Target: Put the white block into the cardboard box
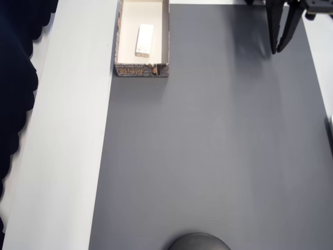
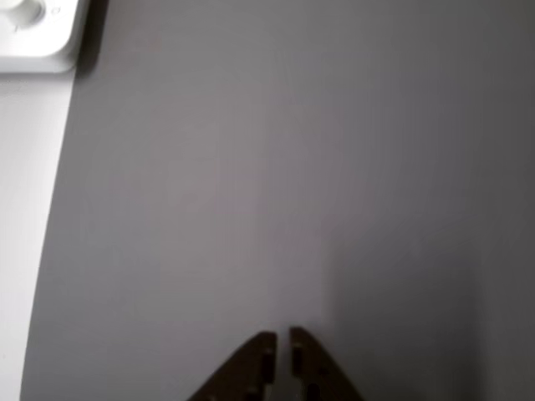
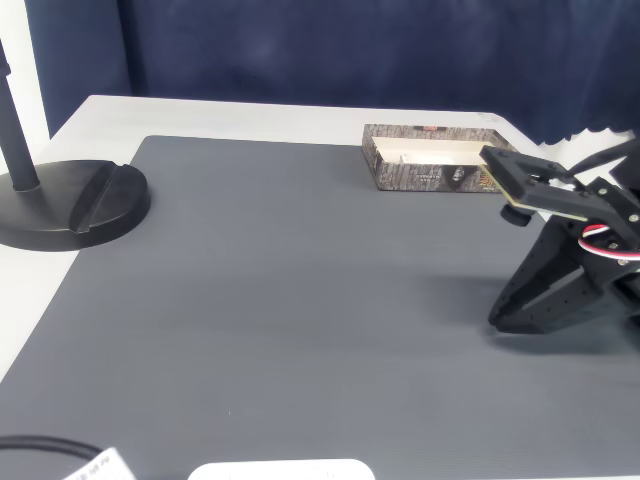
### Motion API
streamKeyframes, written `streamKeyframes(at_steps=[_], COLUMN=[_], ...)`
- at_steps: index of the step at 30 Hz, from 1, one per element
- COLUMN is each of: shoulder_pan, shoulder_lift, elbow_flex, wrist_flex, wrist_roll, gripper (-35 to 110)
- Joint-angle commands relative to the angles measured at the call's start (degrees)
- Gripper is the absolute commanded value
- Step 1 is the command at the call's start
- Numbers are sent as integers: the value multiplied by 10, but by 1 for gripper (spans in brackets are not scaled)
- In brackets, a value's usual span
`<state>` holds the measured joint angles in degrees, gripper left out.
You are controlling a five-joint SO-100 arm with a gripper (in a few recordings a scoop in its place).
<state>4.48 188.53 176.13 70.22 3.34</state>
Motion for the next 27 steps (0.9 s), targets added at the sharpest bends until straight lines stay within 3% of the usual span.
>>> streamKeyframes(at_steps=[1,9,27], shoulder_pan=[-2,-6,-17], shoulder_lift=[19,19,19], elbow_flex=[10,11,11], wrist_flex=[-5,50,53], wrist_roll=[12,5,-8], gripper=[-2,2,-2])
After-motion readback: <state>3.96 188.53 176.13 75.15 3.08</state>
